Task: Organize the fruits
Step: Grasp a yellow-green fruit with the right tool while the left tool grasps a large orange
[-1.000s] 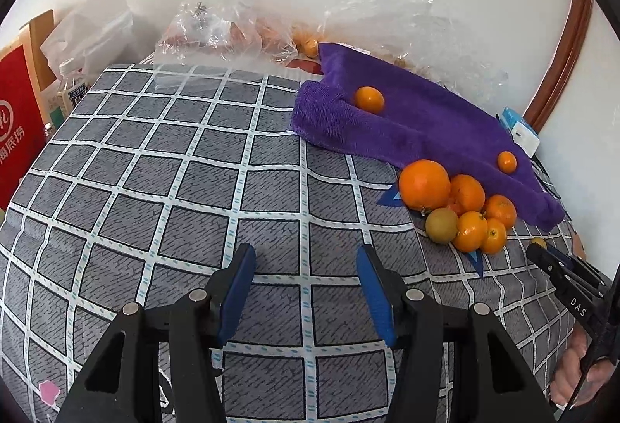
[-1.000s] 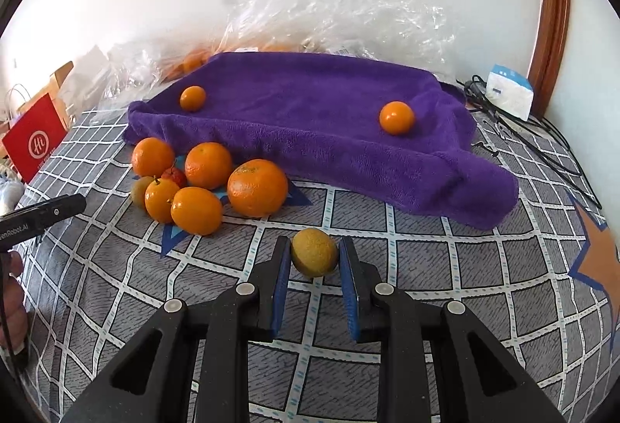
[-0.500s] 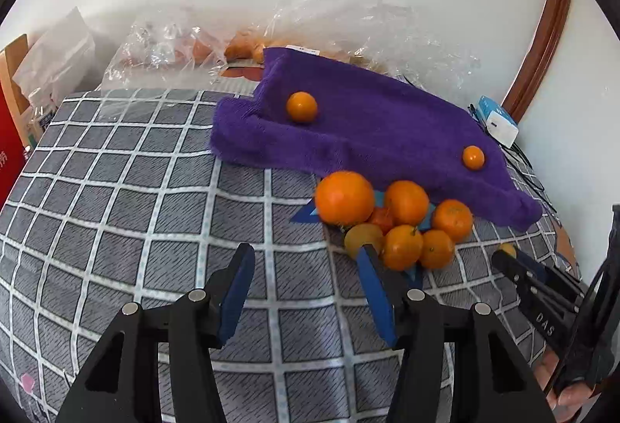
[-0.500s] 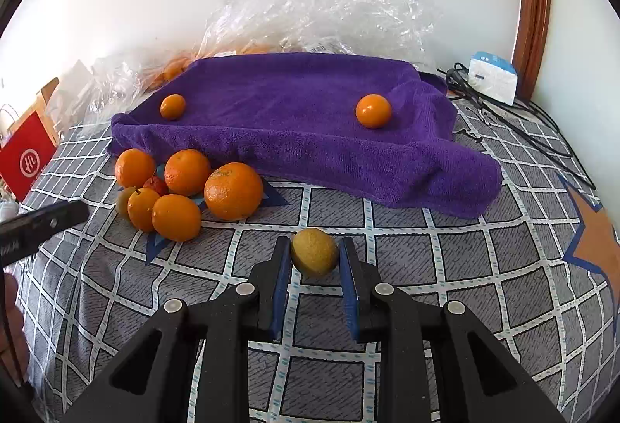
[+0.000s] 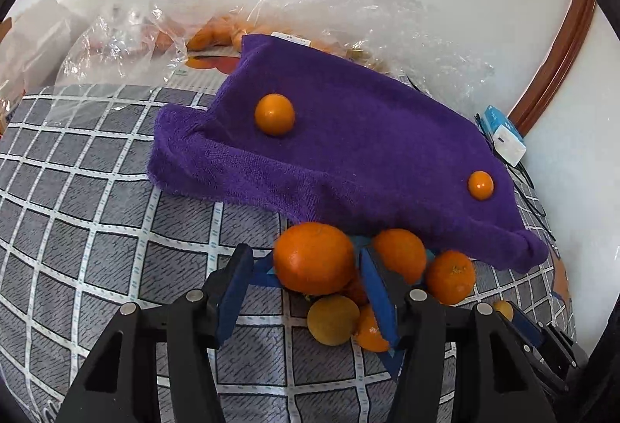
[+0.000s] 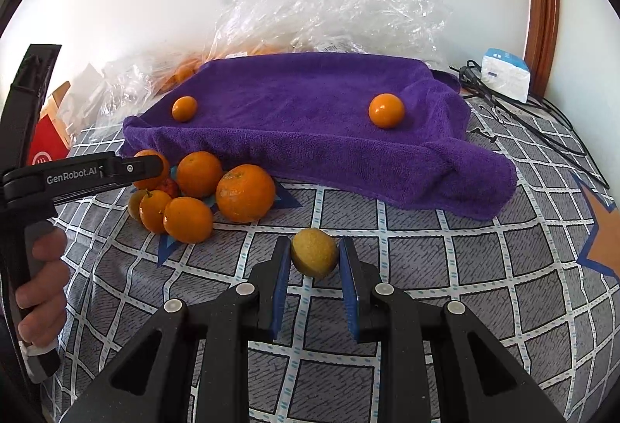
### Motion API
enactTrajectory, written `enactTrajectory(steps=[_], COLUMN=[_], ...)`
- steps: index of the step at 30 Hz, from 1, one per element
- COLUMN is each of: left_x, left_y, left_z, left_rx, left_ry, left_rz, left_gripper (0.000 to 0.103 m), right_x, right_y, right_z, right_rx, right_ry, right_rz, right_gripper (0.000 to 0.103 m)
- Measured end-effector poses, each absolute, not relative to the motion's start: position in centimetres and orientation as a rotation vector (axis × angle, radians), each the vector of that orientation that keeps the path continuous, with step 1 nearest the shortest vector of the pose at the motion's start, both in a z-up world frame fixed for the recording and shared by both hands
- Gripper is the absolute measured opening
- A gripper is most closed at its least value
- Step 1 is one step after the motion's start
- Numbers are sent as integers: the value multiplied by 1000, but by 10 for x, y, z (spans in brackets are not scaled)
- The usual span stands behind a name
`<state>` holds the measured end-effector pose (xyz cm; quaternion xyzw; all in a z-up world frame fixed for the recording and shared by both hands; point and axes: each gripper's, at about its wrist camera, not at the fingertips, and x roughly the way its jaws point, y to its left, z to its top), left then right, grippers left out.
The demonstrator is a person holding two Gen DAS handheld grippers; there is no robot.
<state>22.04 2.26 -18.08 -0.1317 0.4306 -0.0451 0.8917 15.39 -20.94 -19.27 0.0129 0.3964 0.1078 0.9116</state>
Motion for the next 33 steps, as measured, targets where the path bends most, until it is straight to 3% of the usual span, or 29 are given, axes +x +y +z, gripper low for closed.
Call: enactTrajectory(steps=[4,6,33], left_x=[223,221,206], left_y=[24,26,52], left_z=[-187,-188,-178], left_rx=[-295,-315,-334], left_ry=[888,871,779], left_rz=[-109,-128,-36], left_gripper=[53,40,40], right_x=[154,154,160], right_y=[-210,-211,-221], right_z=[-193,-193,-196], right_rx=[30,36,131], right_ry=[816,815,847], right_rz=[228,234,280], right_gripper=[25,25,25])
